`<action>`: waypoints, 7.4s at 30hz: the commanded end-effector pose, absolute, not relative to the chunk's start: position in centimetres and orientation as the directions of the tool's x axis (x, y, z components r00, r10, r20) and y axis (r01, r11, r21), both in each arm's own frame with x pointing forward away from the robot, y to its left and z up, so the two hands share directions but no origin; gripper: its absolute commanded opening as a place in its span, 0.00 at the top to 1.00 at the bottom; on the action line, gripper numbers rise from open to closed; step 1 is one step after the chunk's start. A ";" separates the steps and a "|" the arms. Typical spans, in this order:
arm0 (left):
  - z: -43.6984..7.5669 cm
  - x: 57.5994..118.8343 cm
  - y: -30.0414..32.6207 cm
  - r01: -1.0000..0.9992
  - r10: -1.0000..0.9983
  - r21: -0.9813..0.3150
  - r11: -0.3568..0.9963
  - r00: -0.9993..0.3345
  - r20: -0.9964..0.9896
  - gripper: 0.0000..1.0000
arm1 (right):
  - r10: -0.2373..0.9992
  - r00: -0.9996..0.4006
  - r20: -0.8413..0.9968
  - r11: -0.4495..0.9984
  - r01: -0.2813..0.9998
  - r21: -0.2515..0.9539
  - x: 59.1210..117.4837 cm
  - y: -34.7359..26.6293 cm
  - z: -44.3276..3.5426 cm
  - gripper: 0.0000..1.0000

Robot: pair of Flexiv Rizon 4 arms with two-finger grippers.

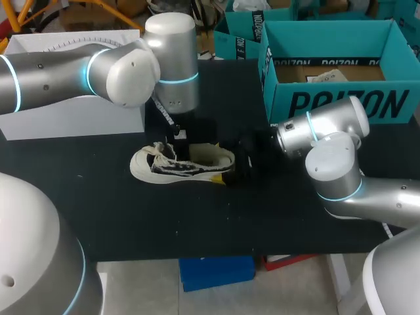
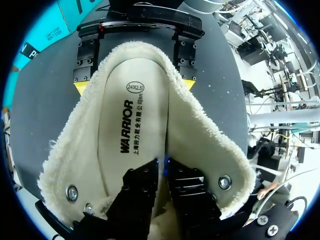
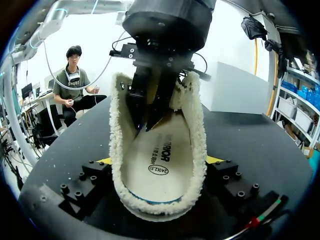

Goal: Take the shoe out of the shoebox, open the shoe tongue, remove and reinsert the insole, then place the shoe into the shoebox

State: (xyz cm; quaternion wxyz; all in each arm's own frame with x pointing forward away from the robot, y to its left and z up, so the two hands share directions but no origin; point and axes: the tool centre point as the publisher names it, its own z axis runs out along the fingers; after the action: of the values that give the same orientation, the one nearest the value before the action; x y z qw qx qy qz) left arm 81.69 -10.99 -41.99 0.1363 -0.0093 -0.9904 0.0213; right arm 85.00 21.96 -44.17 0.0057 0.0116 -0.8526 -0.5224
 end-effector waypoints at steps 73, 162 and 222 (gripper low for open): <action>-48.2 84.8 -6.5 -0.022 0.061 0.228 0.973 -0.934 -0.352 1.00 | -0.023 -1.000 -0.001 0.455 -0.011 0.890 85.1 22.0 -44.7 1.00; -38.1 82.8 -11.7 0.097 0.074 -0.174 0.980 -0.989 -0.130 0.00 | -0.023 -1.000 -0.001 0.455 -0.011 0.890 85.1 22.0 -44.7 1.00; -37.5 83.1 -19.4 0.252 0.209 -0.158 0.955 -0.947 -0.244 1.00 | -0.023 -1.000 -0.001 0.455 -0.011 0.890 85.1 22.0 -44.7 1.00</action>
State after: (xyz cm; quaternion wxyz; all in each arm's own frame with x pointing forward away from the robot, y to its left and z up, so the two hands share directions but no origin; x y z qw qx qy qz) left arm 83.54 -20.26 -37.96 -0.1121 -0.1150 -0.9831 0.0878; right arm 84.99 22.34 -44.17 0.0049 0.0104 -0.8526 -0.5224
